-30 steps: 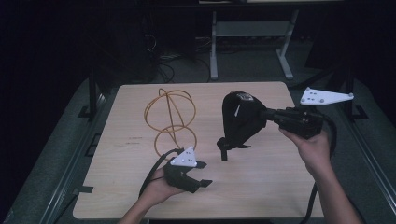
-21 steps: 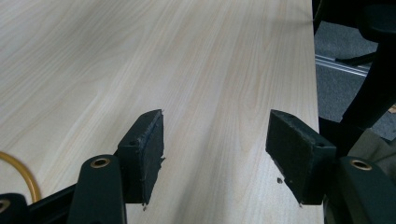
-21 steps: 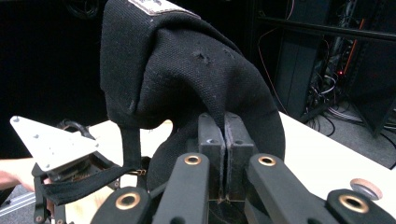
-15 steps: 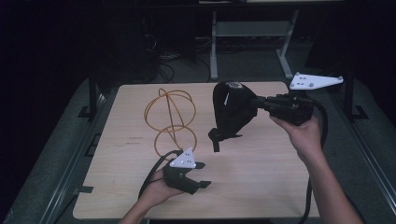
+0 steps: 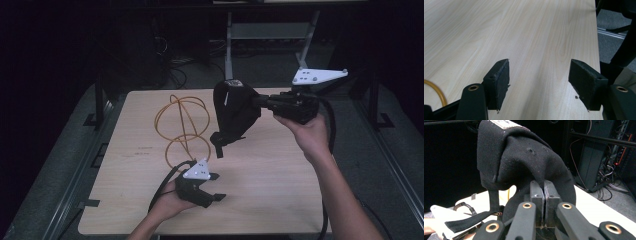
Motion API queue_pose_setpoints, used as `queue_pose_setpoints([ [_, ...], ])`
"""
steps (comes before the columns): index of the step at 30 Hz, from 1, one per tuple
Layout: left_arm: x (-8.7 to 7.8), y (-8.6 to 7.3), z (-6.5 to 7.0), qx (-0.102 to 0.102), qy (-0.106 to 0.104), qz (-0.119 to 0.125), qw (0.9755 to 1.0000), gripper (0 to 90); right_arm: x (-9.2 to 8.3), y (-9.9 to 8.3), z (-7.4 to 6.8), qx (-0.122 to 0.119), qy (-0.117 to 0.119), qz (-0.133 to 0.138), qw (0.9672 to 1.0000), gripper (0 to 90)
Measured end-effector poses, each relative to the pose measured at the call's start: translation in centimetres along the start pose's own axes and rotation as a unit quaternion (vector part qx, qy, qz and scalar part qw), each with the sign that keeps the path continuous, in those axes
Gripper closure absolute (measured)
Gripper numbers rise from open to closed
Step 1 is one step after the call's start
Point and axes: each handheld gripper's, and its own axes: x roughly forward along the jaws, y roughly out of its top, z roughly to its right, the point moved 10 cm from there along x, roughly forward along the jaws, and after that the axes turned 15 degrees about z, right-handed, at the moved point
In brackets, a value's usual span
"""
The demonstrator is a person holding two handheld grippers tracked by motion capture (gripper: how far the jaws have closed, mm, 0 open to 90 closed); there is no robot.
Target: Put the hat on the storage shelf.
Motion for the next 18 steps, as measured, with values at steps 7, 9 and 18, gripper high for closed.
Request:
queue_pose_setpoints([
  [7, 0.0, -0.1, 0.0, -0.001, -0.003, -0.002, 1.0000, 32.3, 1.7, 1.2, -0.5, -0.003, 0.010, -0.002, 0.9999, 88.3],
  [9, 0.0, -0.1, -0.1, -0.003, -0.004, -0.003, 1.0000, 32.1, 2.4, 1.7, -0.7, -0.008, 0.013, -0.005, 0.9999, 88.3],
  [18, -0.2, 0.0, -0.3, -0.002, -0.005, 0.004, 1.0000, 32.1, 5.9, 3.1, -1.0, -0.022, 0.022, -0.042, 0.9986, 88.2],
])
